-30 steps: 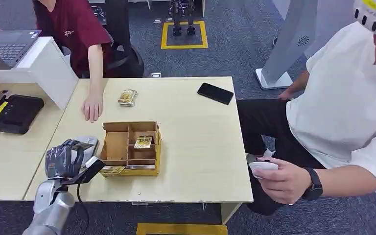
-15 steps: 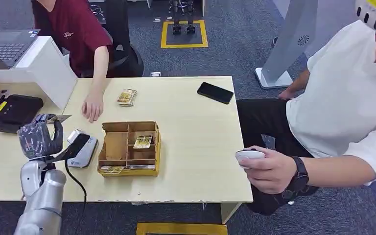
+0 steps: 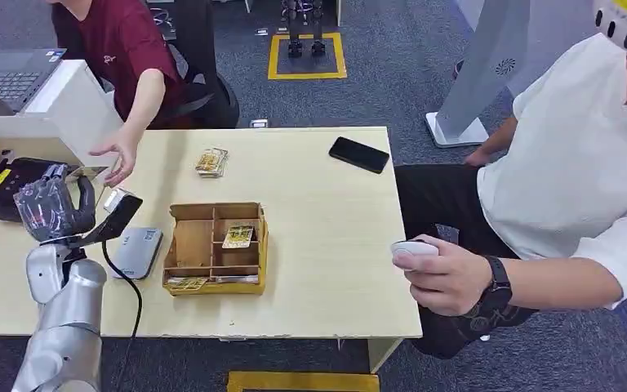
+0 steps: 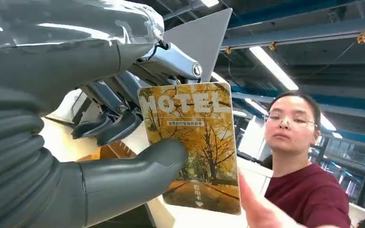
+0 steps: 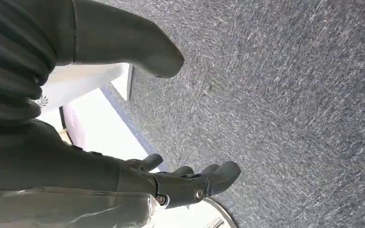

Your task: Pass the card to the sensor for recognition and then transmit it.

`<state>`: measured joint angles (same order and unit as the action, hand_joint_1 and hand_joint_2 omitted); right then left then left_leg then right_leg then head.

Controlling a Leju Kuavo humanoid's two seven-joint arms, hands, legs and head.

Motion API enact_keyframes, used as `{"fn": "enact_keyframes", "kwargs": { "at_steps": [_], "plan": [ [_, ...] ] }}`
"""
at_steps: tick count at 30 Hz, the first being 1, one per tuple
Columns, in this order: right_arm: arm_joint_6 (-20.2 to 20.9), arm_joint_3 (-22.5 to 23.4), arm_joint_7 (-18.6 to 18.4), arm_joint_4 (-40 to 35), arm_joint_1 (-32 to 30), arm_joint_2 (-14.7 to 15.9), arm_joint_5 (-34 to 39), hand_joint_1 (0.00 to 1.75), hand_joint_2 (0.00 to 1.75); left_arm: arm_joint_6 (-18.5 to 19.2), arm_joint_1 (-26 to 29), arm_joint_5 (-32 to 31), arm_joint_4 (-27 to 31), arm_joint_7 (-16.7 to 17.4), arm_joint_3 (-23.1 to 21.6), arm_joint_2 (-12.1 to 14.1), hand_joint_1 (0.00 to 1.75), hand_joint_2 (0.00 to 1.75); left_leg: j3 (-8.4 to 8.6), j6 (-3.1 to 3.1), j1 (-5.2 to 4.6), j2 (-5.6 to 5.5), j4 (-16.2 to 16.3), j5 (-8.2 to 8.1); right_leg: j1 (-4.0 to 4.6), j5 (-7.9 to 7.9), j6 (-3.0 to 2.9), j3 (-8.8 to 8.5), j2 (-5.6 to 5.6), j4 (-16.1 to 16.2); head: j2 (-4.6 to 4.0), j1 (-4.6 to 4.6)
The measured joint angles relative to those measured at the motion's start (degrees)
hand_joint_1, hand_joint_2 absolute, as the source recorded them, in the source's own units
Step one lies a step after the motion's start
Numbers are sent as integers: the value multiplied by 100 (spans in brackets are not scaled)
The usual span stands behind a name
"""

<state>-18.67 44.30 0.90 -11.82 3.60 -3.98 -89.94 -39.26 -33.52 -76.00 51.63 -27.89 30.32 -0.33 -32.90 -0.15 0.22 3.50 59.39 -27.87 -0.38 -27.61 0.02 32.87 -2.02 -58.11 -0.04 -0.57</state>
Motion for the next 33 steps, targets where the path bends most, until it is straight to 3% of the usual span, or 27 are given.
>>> {"fn": "enact_keyframes", "kwargs": {
  "at_steps": [6, 7, 15, 20, 22, 26, 31, 33],
  "plan": [
    [0, -39, 4, 0, 0, 0, 0, 0, 175, 0, -16, -149, -131, 90, -15, -7, 175, 175, 0, 0, 0, 2, 0, 0, 0, 3, -4, 1, 2, 0, -2, -2],
    [0, -41, 4, 0, 0, 0, 0, 0, 175, 0, -16, -155, -138, 103, -20, -9, 0, 175, -1, 0, 0, 2, 0, 0, 0, 3, -4, 1, 2, 0, -2, 0],
    [15, -48, -26, 0, 0, 0, 0, 0, 175, 0, -18, 324, -367, 114, -136, 13, 0, 175, -2, 0, 0, 3, 0, 0, 0, 3, -4, 4, 3, 0, -2, 0],
    [15, -48, -57, 0, -1, 0, 2, 0, 175, 145, -120, 1351, -819, 116, -349, 74, 0, 175, -2, 0, 0, 4, 1, 0, 0, 3, -5, 5, 4, 0, -2, 0],
    [15, -48, -61, 0, -3, 0, 9, 0, 175, 418, -145, 1824, -861, 208, -488, 83, 0, 175, -2, 0, 0, 3, 1, 1, 0, 4, -5, 5, 3, 0, -2, -2],
    [7, -13, -61, 0, -3, 0, 78, 0, 175, 1476, -95, 2892, -689, 459, -902, 90, 0, 175, -5, 0, 0, 3, 1, 1, 0, 4, -4, 4, 3, 0, -2, 0],
    [-9, 101, -63, 0, -33, 0, 184, 0, 175, 2838, 394, 4044, 445, 634, -1566, 199, 0, 175, -9, -2, 0, 13, 0, -3, 0, 4, -5, 9, 12, 0, -2, 0],
    [-11, 140, -63, 0, -56, 0, 219, 0, 175, 3163, 677, 4289, 939, 649, -1843, 357, 0, 175, -12, 0, 0, 17, 0, -4, 0, 3, -5, 13, 17, 0, -2, 0]
  ]
}}
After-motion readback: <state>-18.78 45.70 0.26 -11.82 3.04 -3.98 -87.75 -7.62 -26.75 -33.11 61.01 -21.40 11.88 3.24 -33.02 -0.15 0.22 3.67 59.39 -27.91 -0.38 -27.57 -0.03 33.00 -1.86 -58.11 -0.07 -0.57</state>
